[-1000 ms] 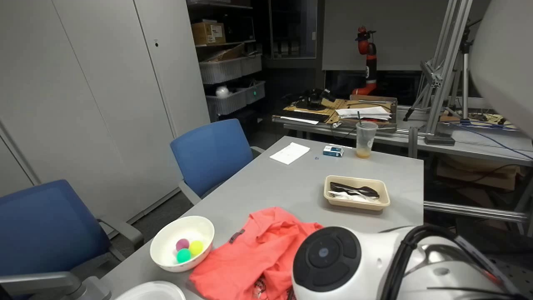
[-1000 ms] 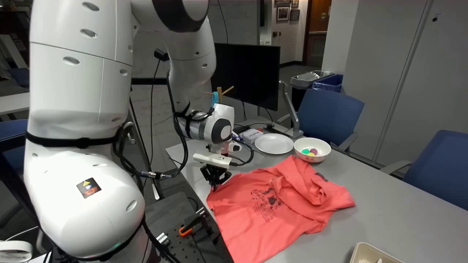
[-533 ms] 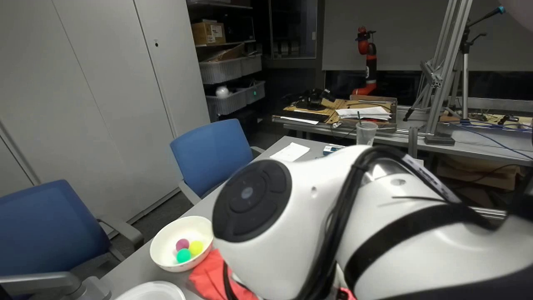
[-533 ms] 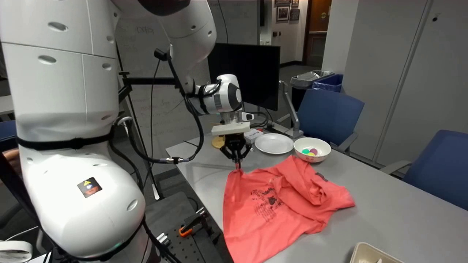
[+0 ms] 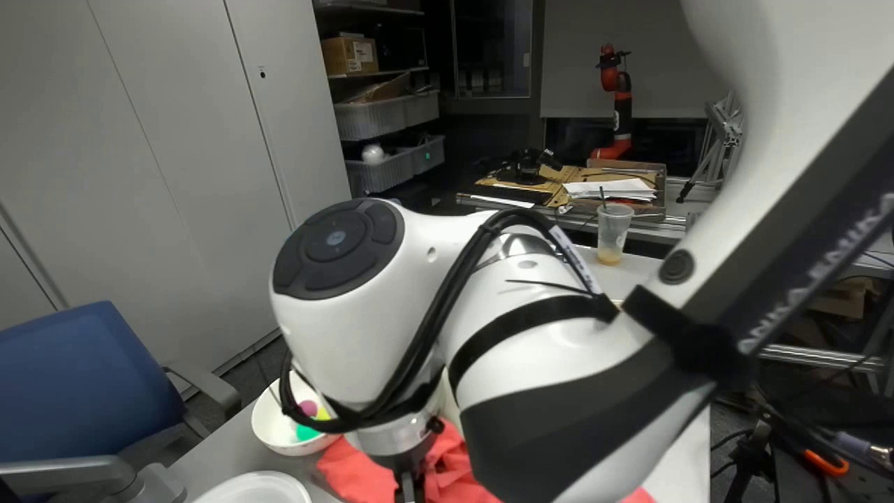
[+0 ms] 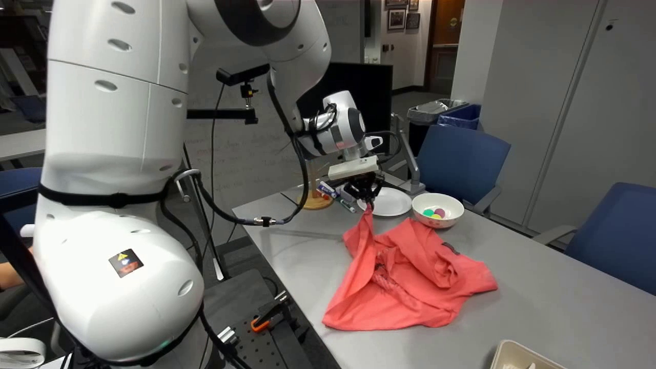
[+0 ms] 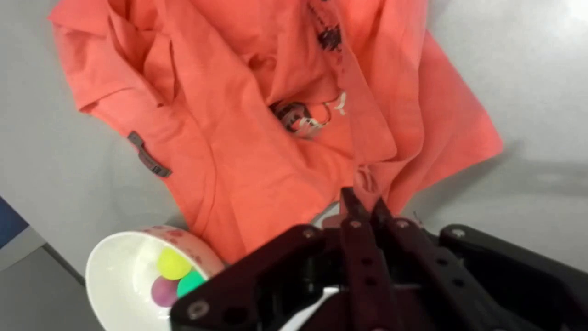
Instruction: Fold up the peach sweat shirt on the table.
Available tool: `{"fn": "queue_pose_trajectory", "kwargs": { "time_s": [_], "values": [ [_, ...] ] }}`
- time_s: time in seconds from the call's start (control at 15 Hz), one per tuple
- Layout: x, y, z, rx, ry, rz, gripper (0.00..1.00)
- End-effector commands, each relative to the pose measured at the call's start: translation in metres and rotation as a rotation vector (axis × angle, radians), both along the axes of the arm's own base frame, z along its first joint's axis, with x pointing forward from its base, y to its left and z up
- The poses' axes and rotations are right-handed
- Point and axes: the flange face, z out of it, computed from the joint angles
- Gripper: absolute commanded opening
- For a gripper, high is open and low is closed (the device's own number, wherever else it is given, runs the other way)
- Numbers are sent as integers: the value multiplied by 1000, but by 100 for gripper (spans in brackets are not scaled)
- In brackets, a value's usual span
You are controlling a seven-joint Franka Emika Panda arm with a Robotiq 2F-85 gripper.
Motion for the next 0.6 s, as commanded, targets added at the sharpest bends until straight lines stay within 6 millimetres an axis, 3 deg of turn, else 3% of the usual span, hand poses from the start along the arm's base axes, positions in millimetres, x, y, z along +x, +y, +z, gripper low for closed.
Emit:
{"fn": "queue_pose_trajectory", "kwargs": {
  "time_s": [0.0,0.2,0.4,0.47,0.53],
  "values": [
    [48,-1,-10,5,-137,-53,1],
    [82,-6,-15,-9,-246,-87,1],
    [101,-4,-25,-1,-278,-132,1],
    [103,-3,-30,4,-260,-151,21],
    [103,-2,-33,11,-243,-161,31]
  ]
}}
